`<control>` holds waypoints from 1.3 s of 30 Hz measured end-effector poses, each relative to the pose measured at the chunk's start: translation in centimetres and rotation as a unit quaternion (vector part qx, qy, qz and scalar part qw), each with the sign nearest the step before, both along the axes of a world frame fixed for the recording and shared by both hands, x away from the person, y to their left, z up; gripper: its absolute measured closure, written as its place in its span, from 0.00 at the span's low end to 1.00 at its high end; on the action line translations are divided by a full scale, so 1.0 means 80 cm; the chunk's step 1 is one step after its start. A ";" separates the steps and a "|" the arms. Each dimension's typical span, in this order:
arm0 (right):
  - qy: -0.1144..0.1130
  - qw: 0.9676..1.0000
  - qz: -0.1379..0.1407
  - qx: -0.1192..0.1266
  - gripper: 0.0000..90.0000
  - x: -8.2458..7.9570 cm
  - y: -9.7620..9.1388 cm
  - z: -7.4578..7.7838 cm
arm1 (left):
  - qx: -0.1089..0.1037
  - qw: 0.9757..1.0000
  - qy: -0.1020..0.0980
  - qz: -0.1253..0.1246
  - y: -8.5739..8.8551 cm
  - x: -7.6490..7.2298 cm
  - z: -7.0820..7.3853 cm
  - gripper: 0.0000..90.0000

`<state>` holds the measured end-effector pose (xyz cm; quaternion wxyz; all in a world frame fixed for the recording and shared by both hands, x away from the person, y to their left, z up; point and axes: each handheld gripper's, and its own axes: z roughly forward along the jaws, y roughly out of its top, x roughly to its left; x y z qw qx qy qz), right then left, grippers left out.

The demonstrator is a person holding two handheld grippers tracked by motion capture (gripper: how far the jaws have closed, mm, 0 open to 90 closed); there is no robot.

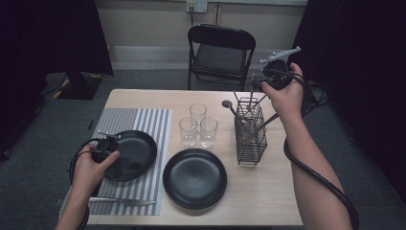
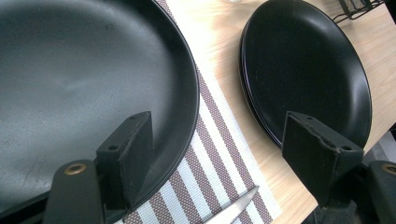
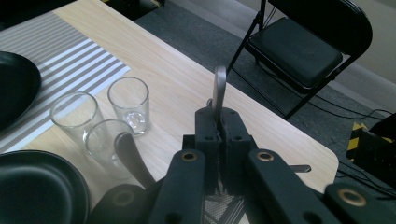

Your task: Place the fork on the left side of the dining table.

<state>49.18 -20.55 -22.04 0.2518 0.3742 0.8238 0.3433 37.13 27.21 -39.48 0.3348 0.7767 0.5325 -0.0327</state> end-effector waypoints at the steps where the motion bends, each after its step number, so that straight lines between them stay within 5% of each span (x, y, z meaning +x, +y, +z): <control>1: 0.002 1.000 0.000 0.000 0.97 -0.002 0.000 0.002 | 0.000 1.000 0.000 -0.002 0.000 0.000 0.000 0.28; 15: -0.013 1.000 0.011 0.011 0.97 -0.031 -0.009 0.025 | 0.000 1.000 -0.004 -0.002 -0.003 -0.002 0.002 0.28; 39: -0.018 0.998 0.045 0.030 0.97 -0.074 -0.013 0.034 | 0.006 1.000 -0.010 -0.013 -0.012 -0.005 0.005 0.28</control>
